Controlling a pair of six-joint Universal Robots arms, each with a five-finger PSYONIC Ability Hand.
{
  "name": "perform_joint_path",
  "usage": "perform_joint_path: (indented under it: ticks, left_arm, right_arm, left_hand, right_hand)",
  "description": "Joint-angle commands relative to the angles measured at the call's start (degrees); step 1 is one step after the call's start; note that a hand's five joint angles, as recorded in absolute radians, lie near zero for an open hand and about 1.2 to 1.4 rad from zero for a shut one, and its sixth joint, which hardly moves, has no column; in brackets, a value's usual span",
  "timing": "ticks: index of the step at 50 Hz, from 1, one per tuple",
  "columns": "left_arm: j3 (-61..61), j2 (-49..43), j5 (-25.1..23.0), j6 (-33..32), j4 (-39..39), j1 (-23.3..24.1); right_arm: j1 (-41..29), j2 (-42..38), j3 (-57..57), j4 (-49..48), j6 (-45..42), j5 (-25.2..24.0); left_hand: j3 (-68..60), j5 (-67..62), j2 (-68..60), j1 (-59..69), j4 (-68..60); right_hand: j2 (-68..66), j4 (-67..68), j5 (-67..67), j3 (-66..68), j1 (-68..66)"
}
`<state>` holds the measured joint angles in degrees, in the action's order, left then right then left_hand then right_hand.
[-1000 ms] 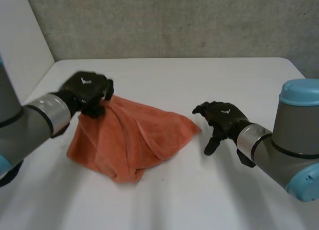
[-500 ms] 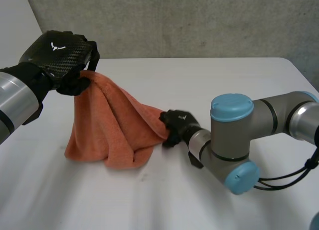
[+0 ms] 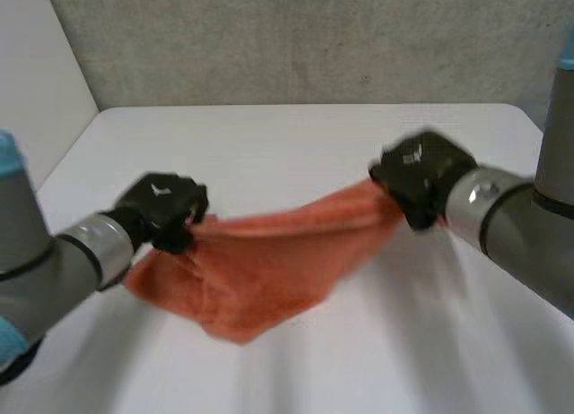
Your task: Fold the laundry
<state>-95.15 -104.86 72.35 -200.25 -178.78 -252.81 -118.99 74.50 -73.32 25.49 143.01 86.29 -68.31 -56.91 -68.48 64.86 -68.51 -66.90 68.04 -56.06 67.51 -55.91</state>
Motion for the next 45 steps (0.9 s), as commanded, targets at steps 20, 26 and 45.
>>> perform_joint_path:
  ticks: [20, 26, 45]
  left_arm:
    - [29.77, -4.57, 15.90, -0.06, -38.40, 3.73]
    - [17.39, -2.19, 15.37, -0.23, -35.24, 3.55]
    - [-11.55, -7.37, 15.72, -2.96, -21.27, 8.03]
  right_arm:
    - [1.48, -7.37, 21.83, -49.12, -0.36, 0.03]
    - [1.56, -4.36, 11.63, -42.48, -0.36, -5.86]
    - [3.67, -20.27, -3.41, -18.11, 1.39, -5.25]
  left_hand:
    - [-11.69, -13.09, -11.52, 15.14, -11.49]
    - [-11.69, -13.09, -11.52, 15.14, -11.49]
    - [-11.69, -13.09, -11.52, 15.14, -11.49]
  right_hand:
    - [-13.10, 11.96, -13.94, 12.49, -24.09]
    - [-13.10, 11.96, -13.94, 12.49, -24.09]
    - [-13.10, 11.96, -13.94, 12.49, -24.09]
